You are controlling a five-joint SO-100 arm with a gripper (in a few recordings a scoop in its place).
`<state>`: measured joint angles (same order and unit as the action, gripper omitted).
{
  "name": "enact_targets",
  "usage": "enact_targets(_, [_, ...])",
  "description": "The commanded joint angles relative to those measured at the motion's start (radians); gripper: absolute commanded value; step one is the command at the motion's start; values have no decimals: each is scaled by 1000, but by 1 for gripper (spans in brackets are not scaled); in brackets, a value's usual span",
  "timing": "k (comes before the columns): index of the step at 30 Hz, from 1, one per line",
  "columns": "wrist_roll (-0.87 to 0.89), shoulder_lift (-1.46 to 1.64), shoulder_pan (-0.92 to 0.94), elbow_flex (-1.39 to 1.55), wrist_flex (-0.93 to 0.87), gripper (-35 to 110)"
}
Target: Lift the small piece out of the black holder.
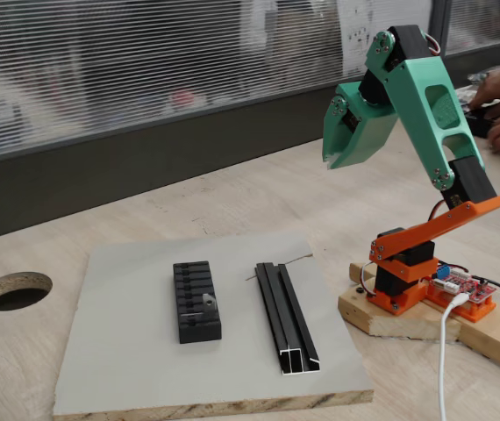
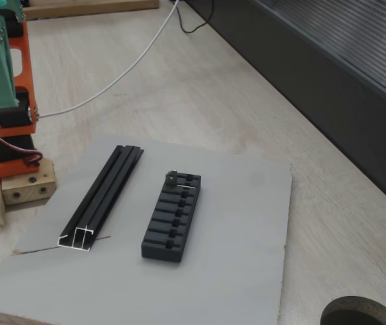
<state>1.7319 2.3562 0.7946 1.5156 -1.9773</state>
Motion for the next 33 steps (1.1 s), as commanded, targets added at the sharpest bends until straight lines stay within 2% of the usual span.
enact_targets(1, [2,75,6,-2,-12,5])
enact_targets(27, [12,29,-6,0,-2,5])
enact_targets(30, [71,3,-38,0,-2,5])
enact_targets(33, [227,0,-158,0,-2,5])
